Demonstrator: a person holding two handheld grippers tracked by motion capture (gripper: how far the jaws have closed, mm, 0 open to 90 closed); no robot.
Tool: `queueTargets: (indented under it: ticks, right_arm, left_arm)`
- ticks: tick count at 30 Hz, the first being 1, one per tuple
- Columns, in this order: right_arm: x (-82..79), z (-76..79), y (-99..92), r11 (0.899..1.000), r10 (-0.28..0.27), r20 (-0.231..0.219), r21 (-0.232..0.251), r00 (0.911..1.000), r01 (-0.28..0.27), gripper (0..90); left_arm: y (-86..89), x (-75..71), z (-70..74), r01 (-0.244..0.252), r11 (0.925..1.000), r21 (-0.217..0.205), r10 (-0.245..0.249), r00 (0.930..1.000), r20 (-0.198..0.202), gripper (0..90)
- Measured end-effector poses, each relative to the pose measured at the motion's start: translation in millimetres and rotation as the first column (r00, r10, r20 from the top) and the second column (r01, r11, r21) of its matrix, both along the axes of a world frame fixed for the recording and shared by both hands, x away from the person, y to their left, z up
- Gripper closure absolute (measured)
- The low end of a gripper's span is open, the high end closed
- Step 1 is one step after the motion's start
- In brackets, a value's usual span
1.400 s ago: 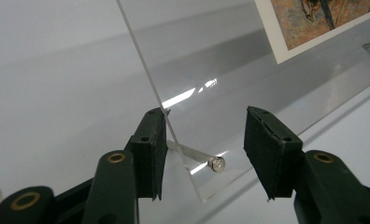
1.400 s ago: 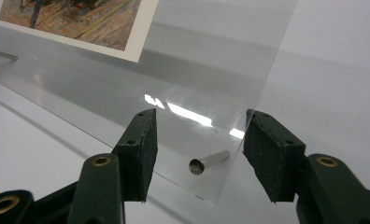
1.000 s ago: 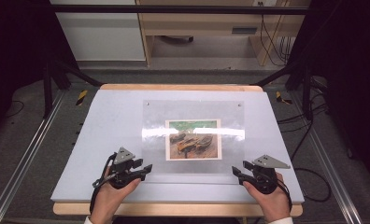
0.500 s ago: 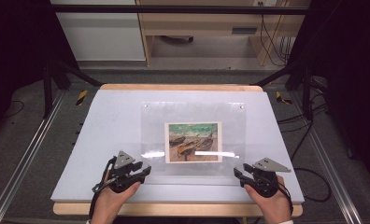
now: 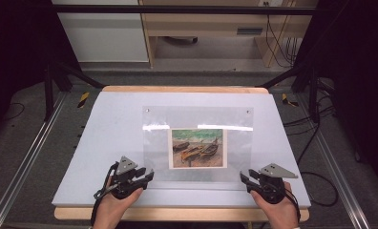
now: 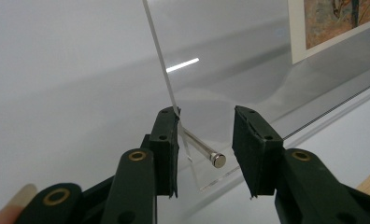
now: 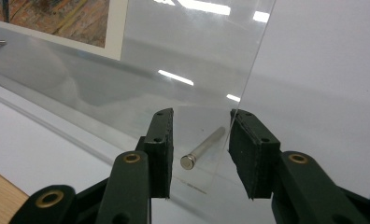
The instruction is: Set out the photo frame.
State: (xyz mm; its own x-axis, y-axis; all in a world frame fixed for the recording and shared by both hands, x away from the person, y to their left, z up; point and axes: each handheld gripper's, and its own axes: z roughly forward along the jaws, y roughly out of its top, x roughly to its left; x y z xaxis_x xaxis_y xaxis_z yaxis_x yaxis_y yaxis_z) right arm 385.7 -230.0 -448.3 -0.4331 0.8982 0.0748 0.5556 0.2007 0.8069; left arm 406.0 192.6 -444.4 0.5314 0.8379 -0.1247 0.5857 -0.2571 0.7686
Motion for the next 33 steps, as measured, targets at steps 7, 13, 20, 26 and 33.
queueTargets:
  ticks: [7, 13, 20, 26, 33]
  right_arm:
    - [-1.5, -0.5, -0.9, 1.000, 0.003, 0.001, -0.007, 1.0000, -0.003, 63.0]
    - [-3.2, -1.0, -1.2, 1.000, -0.002, -0.004, -0.007, 1.0000, 0.002, 64.8]
    - [-5.6, -2.2, -1.4, 1.000, -0.004, -0.006, -0.011, 1.0000, 0.004, 66.6]
    - [-7.7, -2.8, -1.5, 1.000, -0.004, -0.014, -0.015, 0.9999, 0.004, 67.2]
    - [-11.7, -4.6, -0.9, 1.000, -0.010, -0.030, -0.014, 0.9995, 0.010, 67.5]
  left_arm:
    - [-0.4, -1.5, -0.7, 0.001, 1.0000, 0.009, -0.001, 1.0000, -0.001, 61.3]
    - [0.1, -2.7, -1.8, 0.005, 0.9999, 0.009, -0.005, 1.0000, -0.003, 61.9]
    - [1.4, -4.4, -3.0, 0.014, 0.9999, 0.008, -0.014, 0.9999, -0.010, 62.6]
    - [2.1, -6.2, -4.5, 0.020, 0.9998, 0.005, -0.020, 0.9997, -0.014, 63.2]
    - [3.4, -8.0, -6.1, 0.038, 0.9992, 0.008, -0.038, 0.9985, -0.039, 63.9]
